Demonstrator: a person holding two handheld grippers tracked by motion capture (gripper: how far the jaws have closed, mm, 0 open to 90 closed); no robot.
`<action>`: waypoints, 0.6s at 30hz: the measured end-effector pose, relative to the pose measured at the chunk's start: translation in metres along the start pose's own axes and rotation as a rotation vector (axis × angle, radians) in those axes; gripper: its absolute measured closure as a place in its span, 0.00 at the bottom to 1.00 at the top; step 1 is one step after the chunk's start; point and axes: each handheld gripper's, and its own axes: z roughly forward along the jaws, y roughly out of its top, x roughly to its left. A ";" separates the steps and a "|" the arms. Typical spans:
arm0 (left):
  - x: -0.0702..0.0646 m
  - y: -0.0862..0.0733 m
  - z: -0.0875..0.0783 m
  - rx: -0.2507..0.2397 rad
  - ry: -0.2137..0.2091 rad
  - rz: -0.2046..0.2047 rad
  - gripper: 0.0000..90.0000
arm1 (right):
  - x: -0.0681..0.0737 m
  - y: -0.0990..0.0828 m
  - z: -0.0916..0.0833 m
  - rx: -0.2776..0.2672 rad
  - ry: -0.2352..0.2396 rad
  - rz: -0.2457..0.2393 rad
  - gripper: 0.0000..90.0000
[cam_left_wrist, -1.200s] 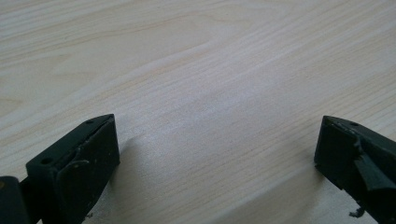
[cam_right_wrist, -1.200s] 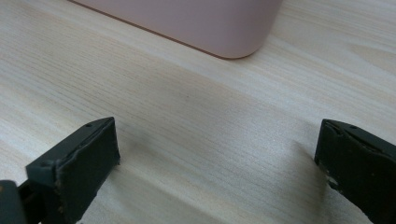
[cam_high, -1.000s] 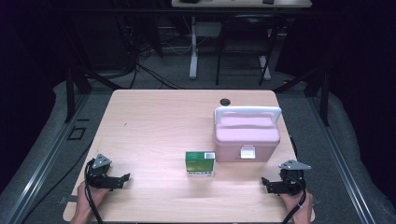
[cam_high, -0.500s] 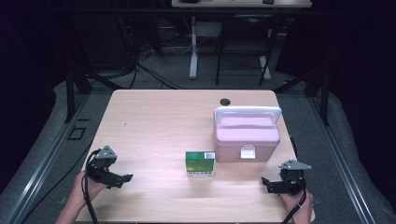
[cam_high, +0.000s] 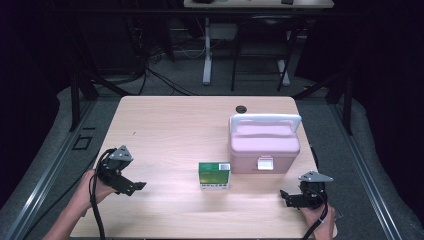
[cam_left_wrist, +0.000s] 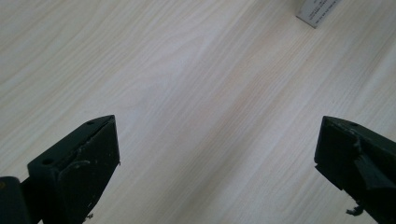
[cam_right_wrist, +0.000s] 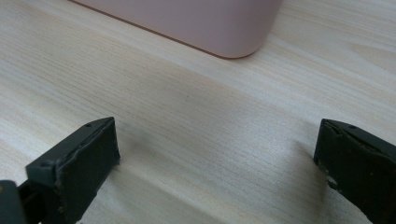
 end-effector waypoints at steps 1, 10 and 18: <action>-0.001 0.006 -0.002 0.003 0.000 0.016 0.00 | 0.000 0.000 0.000 0.000 -0.001 -0.001 0.00; -0.006 0.030 -0.010 0.041 -0.009 0.091 0.00 | 0.000 0.000 -0.001 -0.015 -0.006 0.003 0.00; -0.013 0.054 -0.013 0.082 -0.023 0.171 0.00 | 0.001 0.000 -0.001 -0.015 -0.004 0.004 0.00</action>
